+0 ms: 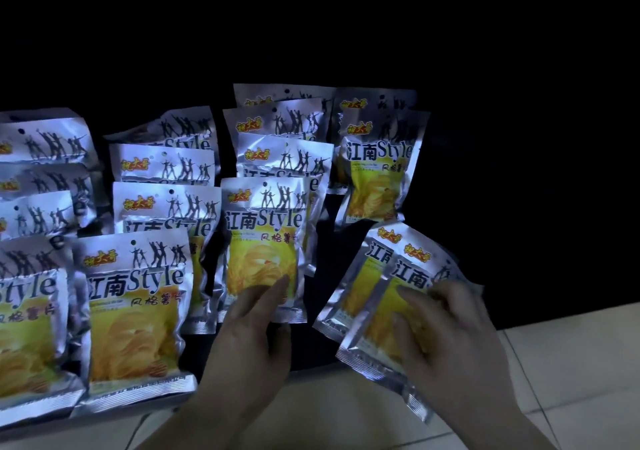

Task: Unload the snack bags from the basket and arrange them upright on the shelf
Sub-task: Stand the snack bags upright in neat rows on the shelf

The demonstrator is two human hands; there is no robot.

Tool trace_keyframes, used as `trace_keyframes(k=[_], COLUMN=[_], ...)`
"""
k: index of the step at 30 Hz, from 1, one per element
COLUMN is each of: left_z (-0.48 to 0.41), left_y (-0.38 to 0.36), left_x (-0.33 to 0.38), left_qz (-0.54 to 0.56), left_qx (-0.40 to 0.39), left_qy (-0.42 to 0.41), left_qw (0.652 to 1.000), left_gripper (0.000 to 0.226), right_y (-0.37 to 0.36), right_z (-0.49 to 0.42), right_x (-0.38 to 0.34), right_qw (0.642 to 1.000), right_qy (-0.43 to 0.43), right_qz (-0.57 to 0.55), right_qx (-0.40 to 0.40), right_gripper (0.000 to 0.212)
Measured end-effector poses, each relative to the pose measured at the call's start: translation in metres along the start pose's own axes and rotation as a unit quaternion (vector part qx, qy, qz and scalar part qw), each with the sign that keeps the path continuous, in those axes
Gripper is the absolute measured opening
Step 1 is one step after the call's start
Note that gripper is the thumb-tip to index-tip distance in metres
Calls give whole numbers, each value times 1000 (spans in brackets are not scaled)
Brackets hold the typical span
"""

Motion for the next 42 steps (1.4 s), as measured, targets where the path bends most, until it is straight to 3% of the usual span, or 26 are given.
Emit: trace_keyframes(k=[2,4,7,10,13,16,20,24,29,35,38,42], left_z=[-5,-14,-32,-36,-29,-27,-16,-17,-34,-58,-63,-50], left_y=[-6,-20,-40,-50,-65,-84,-94,-87,-45,3,23,39], left_x=[18,38,50,49,55,60,65,74,87,90,79,68], left_qz=[26,44,5,-24,-14,-16,53,186,261,267,283,273], left_qx=[-7,-42,-42,-59,-146,-193,-210,-173,-143,-28,57,128], left_qy=[-34,-69,-85,-71,-49,-28,42,136,169,165,165,147], left_qw=[999,996,995,995,988,981,975,958,940,949,943,942], left_gripper=[56,51,48,46,58,55,46,38,47,56,52,46], right_y=[12,17,11,-4,-16,-14,-10,1,17,21,19,-14], right_z=[6,11,19,24,35,41,59,58,29,-6,-23,-46], right_x=[12,23,30,25,23,24,29,30,18,9,9,7], right_qw=[996,974,932,869,828,818,842,863,880,869,897,928], right_qy=[-76,-172,-287,-421,-477,-485,-473,-432,-352,-342,-322,-279], right_qz=[51,84,2,-213,-286,-305,-250,-250,-309,-356,-302,-246], right_qx=[-26,-123,-222,-152,-71,-40,-66,-75,-83,-30,24,16], right_gripper=[51,60,63,59,54,52,62,66,67,60,53,48])
Point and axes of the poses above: each hand's wrist, its own z-axis away from the middle knuckle, its own y-axis out of the back of the hand, x = y × z, the point moved 3 cm from there along -z, towards the middle knuckle, and after that the axes turned 14 degrees about x, right-handed, at the moved point
